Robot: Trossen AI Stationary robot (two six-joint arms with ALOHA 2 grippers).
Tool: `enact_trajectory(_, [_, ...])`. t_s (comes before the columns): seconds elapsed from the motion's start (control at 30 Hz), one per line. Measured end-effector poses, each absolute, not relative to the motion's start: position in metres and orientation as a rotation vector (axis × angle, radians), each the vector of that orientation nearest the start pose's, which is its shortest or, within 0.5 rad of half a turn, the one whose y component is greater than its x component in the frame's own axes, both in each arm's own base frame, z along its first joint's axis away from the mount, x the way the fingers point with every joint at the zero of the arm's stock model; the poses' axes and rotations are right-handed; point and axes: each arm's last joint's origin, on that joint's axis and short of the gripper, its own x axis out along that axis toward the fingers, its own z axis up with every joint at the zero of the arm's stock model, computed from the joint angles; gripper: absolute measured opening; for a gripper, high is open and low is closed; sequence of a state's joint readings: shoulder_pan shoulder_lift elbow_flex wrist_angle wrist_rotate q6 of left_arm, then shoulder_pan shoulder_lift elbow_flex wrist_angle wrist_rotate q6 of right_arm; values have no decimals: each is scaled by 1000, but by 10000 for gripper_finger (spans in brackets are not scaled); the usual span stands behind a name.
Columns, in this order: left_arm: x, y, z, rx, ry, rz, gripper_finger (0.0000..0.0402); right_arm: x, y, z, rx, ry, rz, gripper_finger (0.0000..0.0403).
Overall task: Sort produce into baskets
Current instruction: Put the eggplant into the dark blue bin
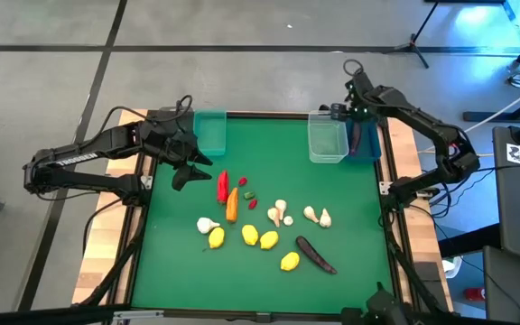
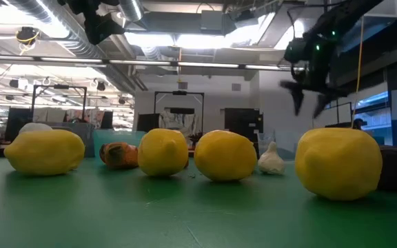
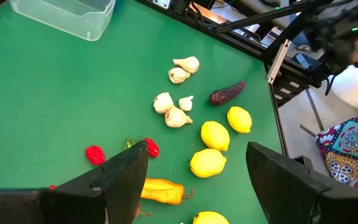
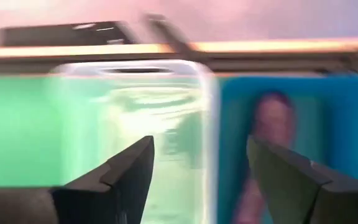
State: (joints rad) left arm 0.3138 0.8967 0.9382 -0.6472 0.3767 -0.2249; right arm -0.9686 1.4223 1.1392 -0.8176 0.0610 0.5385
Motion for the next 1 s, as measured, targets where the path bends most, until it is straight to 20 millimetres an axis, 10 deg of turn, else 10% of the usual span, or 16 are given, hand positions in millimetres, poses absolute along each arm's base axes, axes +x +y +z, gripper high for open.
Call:
enact_trajectory(0.2, [169, 44, 325, -423, 588, 3, 267, 199, -192, 294, 880, 850, -749, 257])
enact_trajectory(0.5, [169, 44, 325, -427, 590, 8, 267, 259, -39, 279, 706, 1159, -485, 257])
enact_trajectory(0.77, [169, 47, 325, -433, 586, 26, 267, 251, 88, 280, 640, 1085, -477, 257])
enact_trajectory(1.0, [170, 47, 326, -404, 568, 20, 267, 241, 144, 261, 650, 1130, -467, 257])
